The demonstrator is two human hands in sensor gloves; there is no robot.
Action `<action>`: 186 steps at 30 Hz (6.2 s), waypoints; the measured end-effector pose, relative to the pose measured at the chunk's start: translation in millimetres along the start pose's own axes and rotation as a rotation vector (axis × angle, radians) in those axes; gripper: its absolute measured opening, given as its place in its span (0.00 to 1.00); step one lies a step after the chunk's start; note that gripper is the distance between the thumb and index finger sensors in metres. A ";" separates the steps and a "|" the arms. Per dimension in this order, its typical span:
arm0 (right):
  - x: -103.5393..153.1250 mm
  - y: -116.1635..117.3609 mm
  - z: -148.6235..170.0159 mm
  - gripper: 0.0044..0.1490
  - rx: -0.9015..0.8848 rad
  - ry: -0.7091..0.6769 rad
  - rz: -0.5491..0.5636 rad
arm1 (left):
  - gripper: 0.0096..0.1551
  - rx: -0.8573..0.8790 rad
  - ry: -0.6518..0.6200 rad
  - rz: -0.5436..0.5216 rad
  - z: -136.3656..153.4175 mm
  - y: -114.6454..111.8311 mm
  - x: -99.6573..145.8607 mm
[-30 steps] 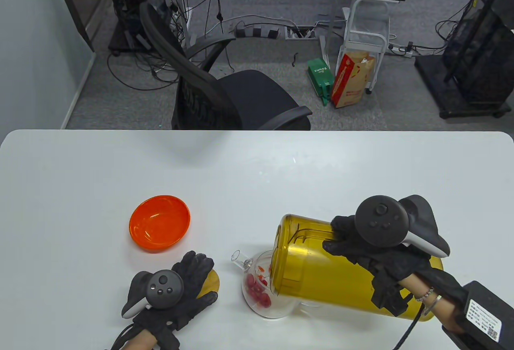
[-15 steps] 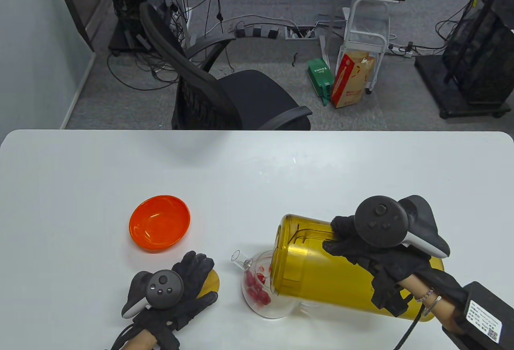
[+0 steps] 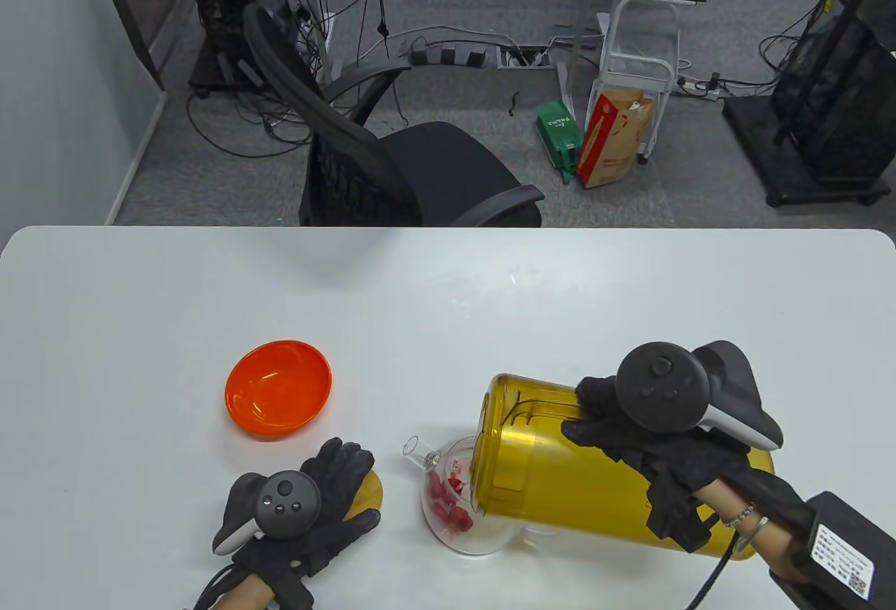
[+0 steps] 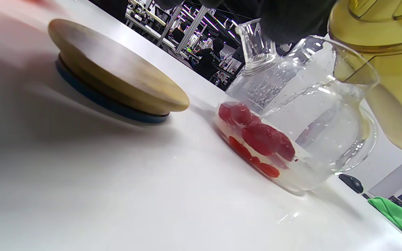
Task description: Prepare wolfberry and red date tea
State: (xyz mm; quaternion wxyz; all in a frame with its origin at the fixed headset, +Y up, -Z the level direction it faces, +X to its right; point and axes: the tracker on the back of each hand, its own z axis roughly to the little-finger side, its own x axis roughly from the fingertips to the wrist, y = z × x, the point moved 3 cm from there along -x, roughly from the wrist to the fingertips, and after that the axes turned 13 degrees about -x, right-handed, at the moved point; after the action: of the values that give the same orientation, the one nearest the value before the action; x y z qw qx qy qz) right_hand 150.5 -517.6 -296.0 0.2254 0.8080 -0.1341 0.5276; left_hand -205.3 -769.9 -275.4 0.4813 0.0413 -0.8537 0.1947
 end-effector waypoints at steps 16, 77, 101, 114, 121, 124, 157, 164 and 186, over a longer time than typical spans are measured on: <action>0.3 0.2 -0.2 0.24 -0.001 0.001 -0.001 | 0.46 -0.002 0.002 0.000 -0.1 0.0 0.1; -1.0 0.3 -5.0 0.24 0.020 -0.001 -0.009 | 0.46 -0.005 -0.005 0.000 -1.1 0.3 0.4; -1.0 -0.3 -4.7 0.24 0.017 0.000 -0.009 | 0.46 -0.003 -0.004 0.003 -1.2 0.0 0.4; 1.5 -1.7 -1.2 0.24 0.002 0.000 -0.002 | 0.46 -0.006 -0.006 0.003 -1.5 -0.2 0.4; 3.6 -3.0 5.1 0.24 -0.021 0.001 0.005 | 0.46 -0.008 -0.008 0.000 -1.8 0.3 0.4; 4.7 -3.9 10.1 0.24 -0.038 -0.007 0.013 | 0.46 -0.008 -0.006 -0.005 -1.8 0.9 0.6; 21.4 -24.8 97.7 0.28 -0.543 -0.090 0.404 | 0.46 -0.011 0.005 0.017 -1.1 -2.0 -0.9; -0.2 -11.2 114.2 0.28 -0.645 -0.124 0.479 | 0.46 -0.006 0.007 0.011 -0.1 -1.0 -0.5; -68.6 55.5 187.9 0.28 -1.052 -0.082 0.752 | 0.46 0.003 0.018 0.017 1.8 -0.5 0.0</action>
State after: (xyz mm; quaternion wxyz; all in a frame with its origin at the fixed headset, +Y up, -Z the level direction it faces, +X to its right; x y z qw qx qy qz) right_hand 246.2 -661.9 -410.4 0.3859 0.5071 -0.6570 0.4028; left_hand -206.6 -771.0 -276.1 0.4874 0.0331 -0.8492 0.2004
